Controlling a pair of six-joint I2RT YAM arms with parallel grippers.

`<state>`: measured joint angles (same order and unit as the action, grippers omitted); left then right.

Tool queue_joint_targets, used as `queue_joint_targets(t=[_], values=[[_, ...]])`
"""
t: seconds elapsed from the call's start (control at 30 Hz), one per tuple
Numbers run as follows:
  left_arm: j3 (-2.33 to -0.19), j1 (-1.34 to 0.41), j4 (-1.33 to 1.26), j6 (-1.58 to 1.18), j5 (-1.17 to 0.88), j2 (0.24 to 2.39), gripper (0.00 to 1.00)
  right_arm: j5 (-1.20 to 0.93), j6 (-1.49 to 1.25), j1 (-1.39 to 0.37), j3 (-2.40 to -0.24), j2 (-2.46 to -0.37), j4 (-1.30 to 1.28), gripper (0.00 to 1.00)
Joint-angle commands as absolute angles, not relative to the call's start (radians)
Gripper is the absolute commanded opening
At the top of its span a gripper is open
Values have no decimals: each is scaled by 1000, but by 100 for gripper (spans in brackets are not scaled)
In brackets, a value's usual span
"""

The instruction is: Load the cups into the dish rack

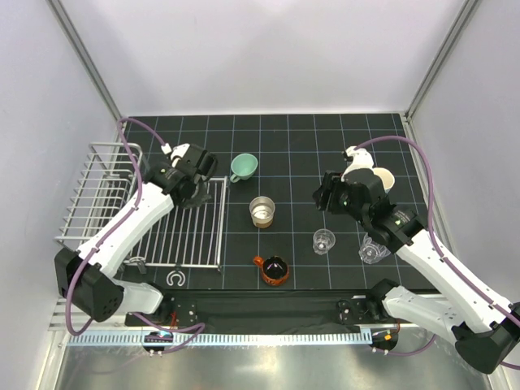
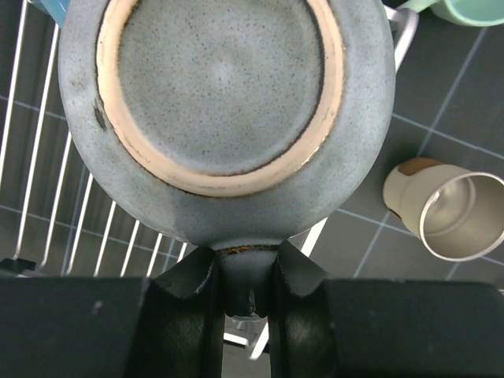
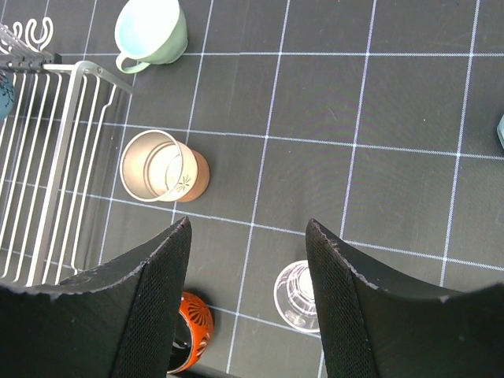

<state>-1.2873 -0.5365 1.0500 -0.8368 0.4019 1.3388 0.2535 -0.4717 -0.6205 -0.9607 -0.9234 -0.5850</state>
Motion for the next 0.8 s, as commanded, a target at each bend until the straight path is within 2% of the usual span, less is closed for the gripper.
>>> queue_joint_targets(t=[0.0, 0.77], values=[[-1286, -522, 928, -808, 463, 1344, 0, 259, -457, -623, -1003, -922, -592, 61], [-1216, -374, 785, -715, 430, 1532, 0, 244, -482, -624, -985, -907, -618, 62]])
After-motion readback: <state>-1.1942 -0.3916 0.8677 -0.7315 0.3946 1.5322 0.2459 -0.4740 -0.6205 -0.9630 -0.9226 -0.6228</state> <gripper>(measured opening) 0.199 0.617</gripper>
